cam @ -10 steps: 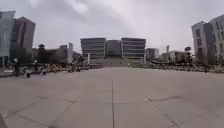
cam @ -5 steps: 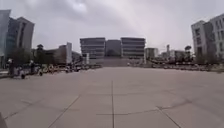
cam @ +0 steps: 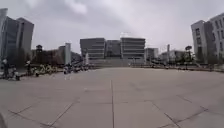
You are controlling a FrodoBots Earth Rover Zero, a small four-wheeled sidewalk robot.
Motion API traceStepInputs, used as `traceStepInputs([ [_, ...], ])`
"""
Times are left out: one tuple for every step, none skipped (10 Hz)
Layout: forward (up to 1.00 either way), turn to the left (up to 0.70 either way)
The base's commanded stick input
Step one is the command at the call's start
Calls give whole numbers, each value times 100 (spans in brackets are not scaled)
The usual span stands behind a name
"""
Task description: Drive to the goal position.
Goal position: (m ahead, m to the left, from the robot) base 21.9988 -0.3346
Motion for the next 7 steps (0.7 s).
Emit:
traceStepInputs([
  [70,2],
  [70,2],
  [70,2],
  [70,2],
  [70,2],
  [70,2],
  [70,2],
])
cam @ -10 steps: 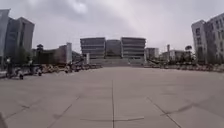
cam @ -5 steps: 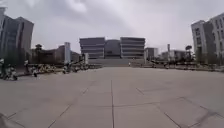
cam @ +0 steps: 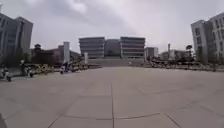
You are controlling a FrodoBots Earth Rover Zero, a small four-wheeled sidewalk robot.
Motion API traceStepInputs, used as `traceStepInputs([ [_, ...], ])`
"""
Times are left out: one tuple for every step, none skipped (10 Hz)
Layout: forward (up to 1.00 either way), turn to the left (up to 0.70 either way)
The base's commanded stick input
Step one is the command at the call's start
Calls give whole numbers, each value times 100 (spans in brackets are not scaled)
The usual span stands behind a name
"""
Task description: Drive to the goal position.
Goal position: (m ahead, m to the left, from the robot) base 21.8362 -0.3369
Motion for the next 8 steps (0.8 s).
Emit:
traceStepInputs([
  [70,2],
  [70,2],
  [70,2],
  [70,2],
  [70,1],
  [70,1],
  [70,1],
  [70,1],
])
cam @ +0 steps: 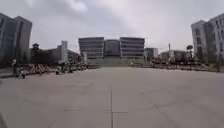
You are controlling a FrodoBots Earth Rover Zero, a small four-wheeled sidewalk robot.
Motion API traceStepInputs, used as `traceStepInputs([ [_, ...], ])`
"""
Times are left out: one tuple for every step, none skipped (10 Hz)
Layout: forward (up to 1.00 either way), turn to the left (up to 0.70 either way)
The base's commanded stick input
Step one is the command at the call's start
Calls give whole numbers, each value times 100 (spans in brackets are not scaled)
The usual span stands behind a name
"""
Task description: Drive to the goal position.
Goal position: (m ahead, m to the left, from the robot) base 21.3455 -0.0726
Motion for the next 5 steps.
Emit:
traceStepInputs([
  [70,1],
  [70,1],
  [70,1],
  [70,1],
  [70,1],
])
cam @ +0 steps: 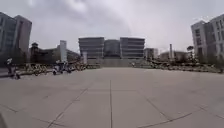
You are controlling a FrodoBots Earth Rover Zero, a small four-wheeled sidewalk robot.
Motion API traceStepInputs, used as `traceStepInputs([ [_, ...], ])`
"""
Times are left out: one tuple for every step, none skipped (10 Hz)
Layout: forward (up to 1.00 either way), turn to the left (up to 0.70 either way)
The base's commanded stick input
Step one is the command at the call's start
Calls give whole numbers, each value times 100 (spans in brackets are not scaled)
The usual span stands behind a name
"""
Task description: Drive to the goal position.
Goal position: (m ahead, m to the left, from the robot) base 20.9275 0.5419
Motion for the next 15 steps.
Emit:
traceStepInputs([
  [70,1],
  [70,5],
  [70,8],
  [70,12],
  [70,9],
  [70,2],
  [70,1],
  [70,1],
  [70,1],
  [70,1],
  [70,1],
  [70,1],
  [70,1],
  [70,1],
  [70,1],
])
